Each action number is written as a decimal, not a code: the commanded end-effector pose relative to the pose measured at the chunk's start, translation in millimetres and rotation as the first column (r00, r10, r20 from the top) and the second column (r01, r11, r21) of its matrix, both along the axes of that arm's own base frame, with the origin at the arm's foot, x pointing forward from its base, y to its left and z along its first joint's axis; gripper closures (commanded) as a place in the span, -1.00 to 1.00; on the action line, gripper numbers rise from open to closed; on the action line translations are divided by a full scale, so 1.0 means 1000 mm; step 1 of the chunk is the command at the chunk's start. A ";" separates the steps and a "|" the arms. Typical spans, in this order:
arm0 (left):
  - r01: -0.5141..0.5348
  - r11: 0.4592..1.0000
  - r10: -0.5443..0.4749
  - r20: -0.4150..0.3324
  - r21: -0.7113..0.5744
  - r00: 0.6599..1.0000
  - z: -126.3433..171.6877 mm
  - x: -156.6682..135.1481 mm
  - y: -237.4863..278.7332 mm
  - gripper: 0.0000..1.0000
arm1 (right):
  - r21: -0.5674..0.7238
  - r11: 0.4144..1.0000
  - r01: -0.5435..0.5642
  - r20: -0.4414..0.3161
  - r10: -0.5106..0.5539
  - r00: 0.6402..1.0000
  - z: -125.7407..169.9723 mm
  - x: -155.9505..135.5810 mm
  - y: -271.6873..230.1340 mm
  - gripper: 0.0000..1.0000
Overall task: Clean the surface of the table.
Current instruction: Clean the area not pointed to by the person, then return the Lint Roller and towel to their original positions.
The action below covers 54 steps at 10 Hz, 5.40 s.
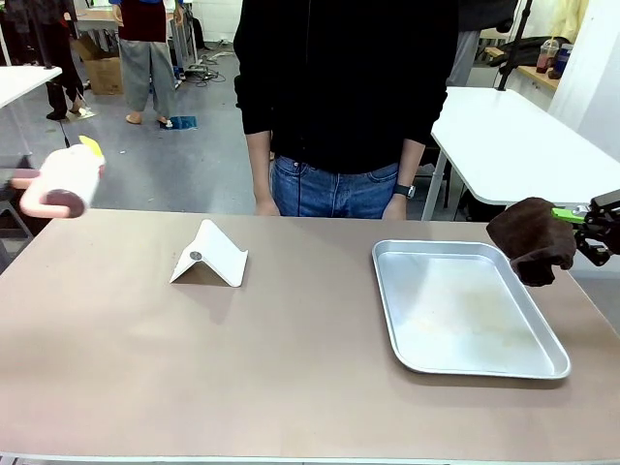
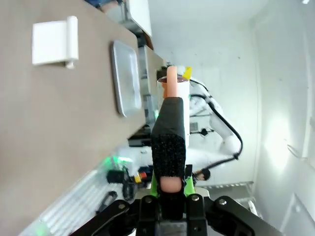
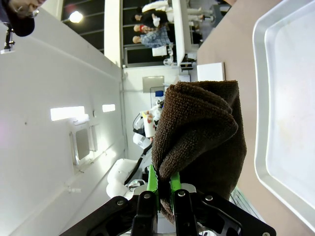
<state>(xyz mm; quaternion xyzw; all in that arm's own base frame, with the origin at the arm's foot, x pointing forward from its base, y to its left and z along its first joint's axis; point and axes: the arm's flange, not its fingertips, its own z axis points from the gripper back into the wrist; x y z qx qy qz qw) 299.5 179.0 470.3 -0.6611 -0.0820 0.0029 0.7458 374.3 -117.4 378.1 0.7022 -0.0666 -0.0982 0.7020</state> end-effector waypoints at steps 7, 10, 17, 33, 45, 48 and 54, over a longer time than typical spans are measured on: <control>-0.006 1.000 0.006 -0.016 0.013 1.000 0.000 -0.024 0.018 0.59 | -0.001 1.000 0.008 0.005 -0.008 1.000 0.004 0.001 0.000 0.79; -0.006 1.000 0.006 -0.016 0.013 1.000 0.000 -0.024 0.018 0.59 | -0.001 1.000 0.008 0.005 -0.008 1.000 0.004 0.001 0.000 0.79; -0.006 1.000 0.006 -0.016 0.013 1.000 0.000 -0.024 0.018 0.59 | -0.001 1.000 0.008 0.005 -0.008 1.000 0.004 0.001 0.000 0.79; 0.103 0.902 -0.016 -0.207 0.420 0.978 -0.008 0.179 -0.233 0.59 | -0.260 0.960 -0.101 0.121 0.136 0.983 -0.066 0.098 0.330 0.79; 0.188 0.645 -0.009 -0.238 0.741 0.971 -0.032 0.240 -0.278 0.59 | -0.289 0.909 -0.301 0.061 0.331 0.942 -0.096 0.112 0.332 0.79; 0.168 0.597 0.027 -0.229 0.784 0.973 -0.040 0.247 -0.289 0.59 | -0.256 0.913 -0.318 0.066 0.344 0.937 -0.098 0.115 0.327 0.79; 0.140 0.551 0.061 -0.207 0.823 0.976 -0.049 0.245 -0.297 0.16 | -0.283 0.913 -0.295 0.045 0.319 0.947 -0.103 0.120 0.321 0.57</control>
